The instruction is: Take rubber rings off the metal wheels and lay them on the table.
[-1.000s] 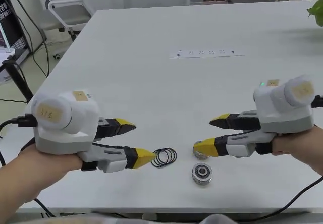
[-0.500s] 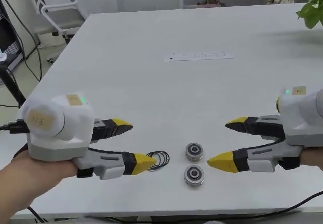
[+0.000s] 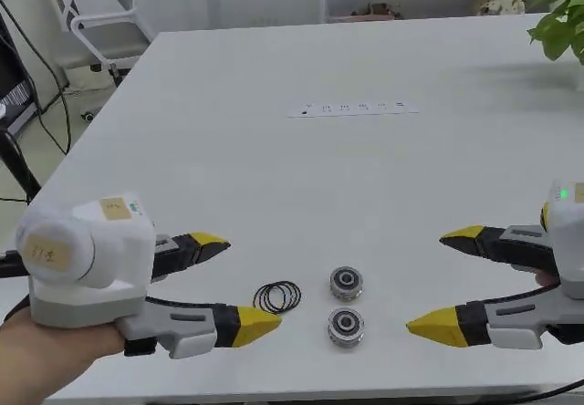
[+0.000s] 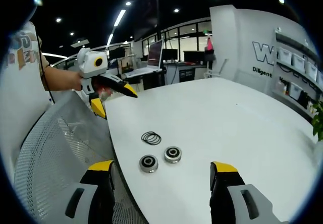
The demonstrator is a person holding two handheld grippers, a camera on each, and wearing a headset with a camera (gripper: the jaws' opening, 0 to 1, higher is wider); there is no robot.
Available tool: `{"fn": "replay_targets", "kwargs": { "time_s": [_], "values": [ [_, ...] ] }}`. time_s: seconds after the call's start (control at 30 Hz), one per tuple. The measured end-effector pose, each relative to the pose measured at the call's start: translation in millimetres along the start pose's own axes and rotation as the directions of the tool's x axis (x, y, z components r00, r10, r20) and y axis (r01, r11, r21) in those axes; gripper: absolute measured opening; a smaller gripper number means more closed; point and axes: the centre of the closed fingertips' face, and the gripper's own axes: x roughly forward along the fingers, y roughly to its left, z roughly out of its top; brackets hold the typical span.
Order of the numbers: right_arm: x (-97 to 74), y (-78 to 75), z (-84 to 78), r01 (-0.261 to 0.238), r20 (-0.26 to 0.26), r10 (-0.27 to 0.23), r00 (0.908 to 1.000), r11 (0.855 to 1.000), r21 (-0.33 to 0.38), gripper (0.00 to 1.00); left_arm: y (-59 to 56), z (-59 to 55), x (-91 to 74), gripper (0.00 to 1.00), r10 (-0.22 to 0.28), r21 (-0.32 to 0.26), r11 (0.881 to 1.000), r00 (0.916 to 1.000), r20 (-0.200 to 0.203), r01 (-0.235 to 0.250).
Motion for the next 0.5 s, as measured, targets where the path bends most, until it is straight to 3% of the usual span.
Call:
{"fn": "replay_targets", "kwargs": {
  "time_s": [0.5],
  "values": [
    [-7.6, 3.2, -12.4, 0.027, -0.006, -0.026, 0.9996, 0.999, 0.036, 0.81, -2.3, -1.5, -6.3, 0.72, 0.021, -0.02, 1.0, 0.9996, 0.016, -0.021]
  ]
}}
